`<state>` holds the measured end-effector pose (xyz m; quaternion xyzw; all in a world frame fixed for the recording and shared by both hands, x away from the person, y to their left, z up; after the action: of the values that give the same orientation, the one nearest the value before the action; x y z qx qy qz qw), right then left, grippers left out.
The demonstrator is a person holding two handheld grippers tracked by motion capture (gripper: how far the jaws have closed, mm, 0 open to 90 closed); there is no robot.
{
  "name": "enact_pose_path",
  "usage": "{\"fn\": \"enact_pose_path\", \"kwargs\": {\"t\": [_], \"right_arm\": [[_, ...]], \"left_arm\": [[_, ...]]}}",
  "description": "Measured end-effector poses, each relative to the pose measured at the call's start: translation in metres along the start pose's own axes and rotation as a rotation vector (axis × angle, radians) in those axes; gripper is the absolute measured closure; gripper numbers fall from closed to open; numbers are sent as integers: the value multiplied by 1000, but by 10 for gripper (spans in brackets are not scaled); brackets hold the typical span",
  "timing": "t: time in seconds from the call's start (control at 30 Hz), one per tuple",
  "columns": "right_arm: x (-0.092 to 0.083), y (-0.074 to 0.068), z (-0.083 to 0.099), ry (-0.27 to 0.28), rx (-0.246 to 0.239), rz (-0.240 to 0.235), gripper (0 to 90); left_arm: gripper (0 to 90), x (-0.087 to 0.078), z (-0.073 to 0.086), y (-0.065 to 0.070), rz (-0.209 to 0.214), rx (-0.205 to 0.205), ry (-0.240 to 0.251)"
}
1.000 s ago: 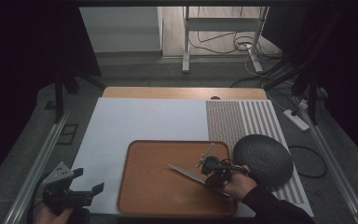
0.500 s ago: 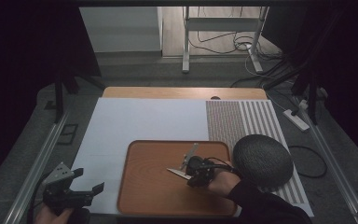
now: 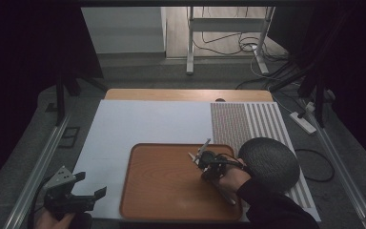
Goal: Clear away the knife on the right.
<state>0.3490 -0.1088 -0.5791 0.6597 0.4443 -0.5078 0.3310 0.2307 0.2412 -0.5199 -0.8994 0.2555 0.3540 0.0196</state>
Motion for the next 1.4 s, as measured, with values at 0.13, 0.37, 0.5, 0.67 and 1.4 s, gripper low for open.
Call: {"fn": "enact_pose_path", "kwargs": {"t": [0.13,0.37,0.5,0.67,1.4], "right_arm": [[-4,14,11,-6,49,17,899],[-11,25,29,-6,113,4,899],[-14,28,40,-6,149,-24,899],[-18,33,54,-18,182,-25,899],[-34,39,44,116,195,-21,760]], "left_arm": [[46,0,0,0,0,1,-1],[47,0,0,0,1,-2,1],[47,0,0,0,1,-2,1],[47,0,0,0,1,-3,1],[49,0,0,0,0,0,-3]]}}
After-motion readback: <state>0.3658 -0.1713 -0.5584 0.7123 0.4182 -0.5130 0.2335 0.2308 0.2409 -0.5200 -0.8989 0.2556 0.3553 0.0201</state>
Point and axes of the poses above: each handheld gripper's, and its own axes: x roughly forward along the jaws, z roughly out of its underside, y roughly to its right, the point moved 9 cm from there along x, roughly forward along the jaws
